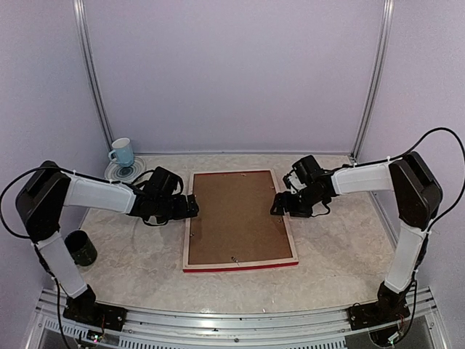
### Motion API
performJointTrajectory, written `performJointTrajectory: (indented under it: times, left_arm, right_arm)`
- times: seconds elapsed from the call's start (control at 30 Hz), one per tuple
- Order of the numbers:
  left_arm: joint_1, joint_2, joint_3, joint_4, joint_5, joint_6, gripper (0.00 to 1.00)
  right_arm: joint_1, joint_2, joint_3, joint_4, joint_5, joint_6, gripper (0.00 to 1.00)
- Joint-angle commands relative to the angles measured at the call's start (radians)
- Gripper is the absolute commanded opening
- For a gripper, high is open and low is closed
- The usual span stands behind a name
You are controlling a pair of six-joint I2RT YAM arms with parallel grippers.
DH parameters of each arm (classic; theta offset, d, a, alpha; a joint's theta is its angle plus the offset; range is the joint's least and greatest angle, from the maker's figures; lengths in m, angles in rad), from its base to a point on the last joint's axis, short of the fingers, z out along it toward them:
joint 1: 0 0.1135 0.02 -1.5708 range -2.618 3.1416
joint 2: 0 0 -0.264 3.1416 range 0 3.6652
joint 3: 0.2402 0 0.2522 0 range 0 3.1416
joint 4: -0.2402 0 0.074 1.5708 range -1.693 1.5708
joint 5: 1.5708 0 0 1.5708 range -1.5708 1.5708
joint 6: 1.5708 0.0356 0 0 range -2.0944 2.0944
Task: Put the photo into the frame
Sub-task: Rotate the photo frame at the center of the board.
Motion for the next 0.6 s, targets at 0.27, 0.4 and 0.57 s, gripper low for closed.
performJointTrajectory:
  times: [0.27,0.4,0.57]
  left_arm:
    - [0.018,0.128,0.100,0.102,0.114,0.019,0.99]
    - [0.018,0.161,0.135,0.114,0.134,0.021,0.99]
    - [0.018,0.197,0.182,0.134,0.183,0.021,0.99]
  right_arm:
    - [0.000,-0.045,-0.074,0.040,-0.087,0.013,0.91]
    - [0.001,-0.052,-0.102,0.068,-0.130,0.023,0.94]
    - [0.014,-0.060,-0.124,0.087,-0.156,0.037,0.95]
